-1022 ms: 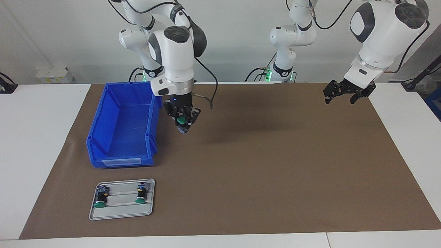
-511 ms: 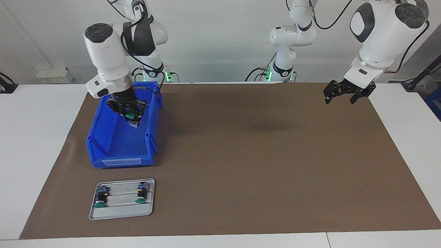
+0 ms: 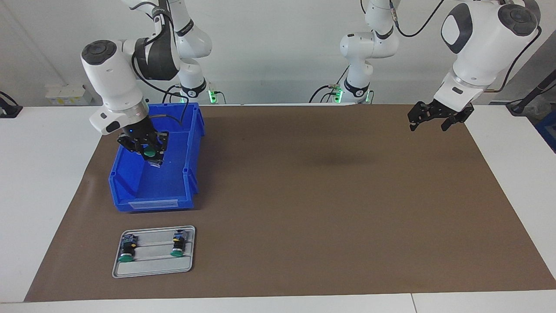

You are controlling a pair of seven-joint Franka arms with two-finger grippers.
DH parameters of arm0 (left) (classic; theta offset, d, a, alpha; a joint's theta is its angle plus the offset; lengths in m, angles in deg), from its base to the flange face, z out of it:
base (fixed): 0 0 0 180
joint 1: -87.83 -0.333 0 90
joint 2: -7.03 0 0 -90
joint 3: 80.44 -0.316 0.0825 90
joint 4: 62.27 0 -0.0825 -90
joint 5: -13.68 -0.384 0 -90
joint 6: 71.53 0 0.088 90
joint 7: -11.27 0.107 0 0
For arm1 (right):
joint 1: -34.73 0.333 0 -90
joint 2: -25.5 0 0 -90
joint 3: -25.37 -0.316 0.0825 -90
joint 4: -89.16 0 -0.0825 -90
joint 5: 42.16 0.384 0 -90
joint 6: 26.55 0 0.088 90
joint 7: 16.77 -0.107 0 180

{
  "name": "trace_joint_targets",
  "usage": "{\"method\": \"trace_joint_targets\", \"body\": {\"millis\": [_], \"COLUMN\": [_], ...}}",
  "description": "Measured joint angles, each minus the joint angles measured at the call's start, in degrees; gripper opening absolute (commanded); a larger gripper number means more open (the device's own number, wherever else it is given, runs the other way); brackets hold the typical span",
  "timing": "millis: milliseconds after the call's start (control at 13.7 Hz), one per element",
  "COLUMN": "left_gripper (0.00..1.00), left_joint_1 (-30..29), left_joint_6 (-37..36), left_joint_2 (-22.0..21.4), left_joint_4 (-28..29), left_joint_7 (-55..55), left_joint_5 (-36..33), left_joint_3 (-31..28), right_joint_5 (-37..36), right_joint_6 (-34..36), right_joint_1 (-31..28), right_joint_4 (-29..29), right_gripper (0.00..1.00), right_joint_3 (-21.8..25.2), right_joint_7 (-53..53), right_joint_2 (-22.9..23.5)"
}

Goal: Place and press button with both arms
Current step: 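Lower the held part into the blue bin with the right gripper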

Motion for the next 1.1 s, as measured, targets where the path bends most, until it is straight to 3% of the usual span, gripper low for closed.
{"method": "trace_joint_targets", "body": {"millis": [292,1095], "left_gripper": [1.0,1.0], "left_joint_1": [0.0,0.0], "left_joint_6": [0.0,0.0], "left_joint_2": [0.0,0.0], "left_joint_4": [0.0,0.0], "left_joint_7": [0.0,0.0], "left_joint_5": [0.0,0.0], "left_joint_3": [0.0,0.0], "right_joint_5": [0.0,0.0], "right_joint_6": [-5.5,-7.4], "right_joint_1": [0.1,-1.3], "right_joint_4": [0.0,-1.1], "right_gripper": [0.0,0.0], "right_joint_3": [-0.1,0.2], "right_joint_7": [1.0,3.0], "right_joint_2": [4.4,5.9]}}
